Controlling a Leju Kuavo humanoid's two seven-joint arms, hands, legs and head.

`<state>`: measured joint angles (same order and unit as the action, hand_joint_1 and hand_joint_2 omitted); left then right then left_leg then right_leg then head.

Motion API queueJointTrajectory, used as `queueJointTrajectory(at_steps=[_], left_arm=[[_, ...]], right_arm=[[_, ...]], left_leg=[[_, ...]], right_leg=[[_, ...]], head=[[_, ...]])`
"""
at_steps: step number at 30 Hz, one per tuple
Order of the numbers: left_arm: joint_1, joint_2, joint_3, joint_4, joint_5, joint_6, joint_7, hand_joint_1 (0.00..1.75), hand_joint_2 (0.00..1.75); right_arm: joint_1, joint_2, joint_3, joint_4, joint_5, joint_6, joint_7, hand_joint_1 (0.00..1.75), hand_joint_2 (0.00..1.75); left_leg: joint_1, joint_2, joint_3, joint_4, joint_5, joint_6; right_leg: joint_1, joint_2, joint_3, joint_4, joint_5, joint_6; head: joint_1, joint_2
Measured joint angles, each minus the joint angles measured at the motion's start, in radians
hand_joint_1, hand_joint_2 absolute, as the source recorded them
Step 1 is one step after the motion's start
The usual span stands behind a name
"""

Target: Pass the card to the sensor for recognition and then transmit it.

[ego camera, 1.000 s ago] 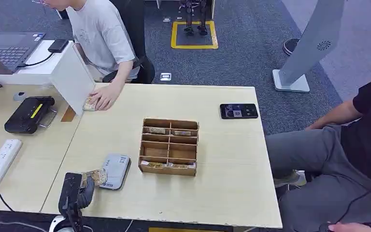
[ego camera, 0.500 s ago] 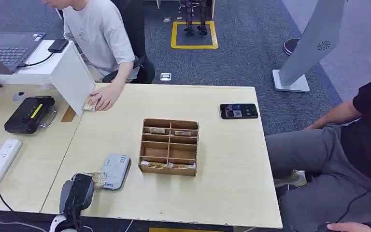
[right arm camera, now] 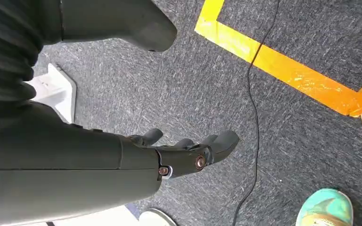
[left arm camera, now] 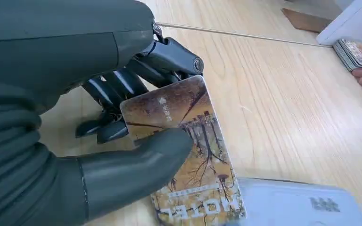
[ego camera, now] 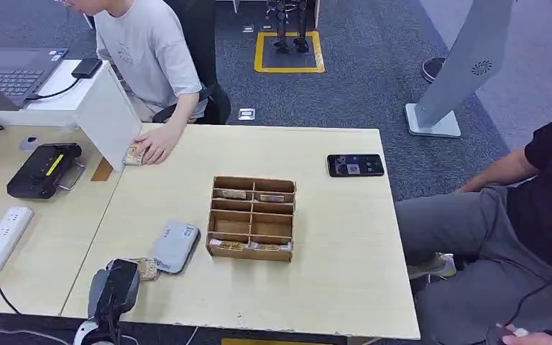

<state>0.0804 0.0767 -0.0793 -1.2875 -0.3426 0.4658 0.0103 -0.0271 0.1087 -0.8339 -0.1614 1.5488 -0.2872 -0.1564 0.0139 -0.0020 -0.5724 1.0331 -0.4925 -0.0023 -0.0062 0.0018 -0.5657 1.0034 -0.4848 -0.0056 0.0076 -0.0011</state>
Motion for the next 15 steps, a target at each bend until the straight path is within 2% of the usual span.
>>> queueJointTrajectory(at_steps=[15], left_arm=[[0.000,0.000,0.000,0.000,-0.046,-0.022,0.010,1.75,1.75]], right_arm=[[0.000,0.000,0.007,0.000,0.000,0.000,-0.001,0.00,1.75]], left_leg=[[0.000,0.000,0.000,0.000,0.000,0.000]], right_leg=[[0.000,0.000,0.000,0.000,0.000,0.000]], head=[[0.000,0.000]])
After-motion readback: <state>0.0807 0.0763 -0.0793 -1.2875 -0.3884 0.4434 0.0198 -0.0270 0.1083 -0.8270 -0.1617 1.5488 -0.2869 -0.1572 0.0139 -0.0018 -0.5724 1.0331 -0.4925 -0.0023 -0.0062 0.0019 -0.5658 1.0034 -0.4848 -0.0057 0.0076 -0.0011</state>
